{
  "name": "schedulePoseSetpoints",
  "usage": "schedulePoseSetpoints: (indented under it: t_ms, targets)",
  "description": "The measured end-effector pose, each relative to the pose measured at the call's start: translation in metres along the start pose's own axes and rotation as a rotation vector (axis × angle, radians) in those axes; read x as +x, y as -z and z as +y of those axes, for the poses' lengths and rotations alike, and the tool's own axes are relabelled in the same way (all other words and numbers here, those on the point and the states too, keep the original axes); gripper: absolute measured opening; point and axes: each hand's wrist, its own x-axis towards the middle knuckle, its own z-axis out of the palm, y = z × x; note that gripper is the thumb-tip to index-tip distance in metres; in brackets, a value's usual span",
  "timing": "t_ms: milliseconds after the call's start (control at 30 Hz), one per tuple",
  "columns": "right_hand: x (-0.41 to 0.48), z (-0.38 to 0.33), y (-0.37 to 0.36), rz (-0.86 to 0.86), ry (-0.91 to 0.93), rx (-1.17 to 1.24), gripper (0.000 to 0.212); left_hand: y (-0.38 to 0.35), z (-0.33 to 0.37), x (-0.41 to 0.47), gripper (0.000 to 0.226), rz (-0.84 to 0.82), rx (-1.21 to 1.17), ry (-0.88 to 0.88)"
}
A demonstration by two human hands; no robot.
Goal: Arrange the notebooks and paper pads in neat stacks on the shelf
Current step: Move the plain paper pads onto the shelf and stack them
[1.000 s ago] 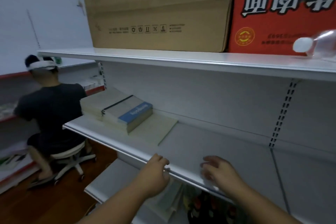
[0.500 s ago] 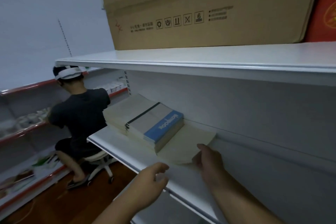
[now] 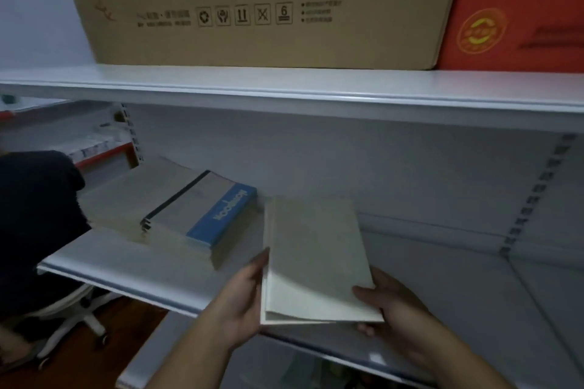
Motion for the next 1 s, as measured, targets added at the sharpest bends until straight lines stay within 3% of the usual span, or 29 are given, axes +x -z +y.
schedulePoseSetpoints:
  t_ms: [200,267,333,467,533,667,767,867,1000]
  targets:
    - [-0.066,0.005,0.049,0.252,0.0,-0.228,0.043,-0.054,-0.046,0.022,0.041,-0.07,0.048,0.046]
    - [-0.091,0.004,0.072,0.367,0.042,-0.291,0.038,-0.07,-0.064,0.024,0.041,-0.042,0.044,0.051]
    - [-0.12,0.001,0.109,0.486,0.112,-0.16,0.033,-0.086,-0.079,0.025,0.037,0.004,0.074,0.019]
    - [-0.171,0.001,0.177,0.563,0.198,0.173,0.03,-0.137,-0.106,0.023,0.024,0.074,0.223,-0.105]
    - [-0.179,0.004,0.199,0.564,0.229,0.188,0.029,-0.181,-0.131,0.026,0.022,0.011,0.294,-0.144]
    - [-0.205,0.001,0.246,0.662,0.255,-0.029,0.03,-0.282,-0.197,0.04,0.016,-0.082,0.373,-0.215]
    - [-0.243,-0.01,0.305,0.671,0.268,-0.053,0.022,-0.344,-0.241,0.052,0.017,-0.135,0.327,-0.135]
    - [-0.278,-0.025,0.362,0.706,0.235,-0.013,0.028,-0.397,-0.274,0.067,0.027,-0.229,0.244,-0.028]
    - [-0.314,-0.054,0.43,0.817,0.287,-0.176,0.036,-0.467,-0.305,0.088,0.027,-0.344,0.334,0.072]
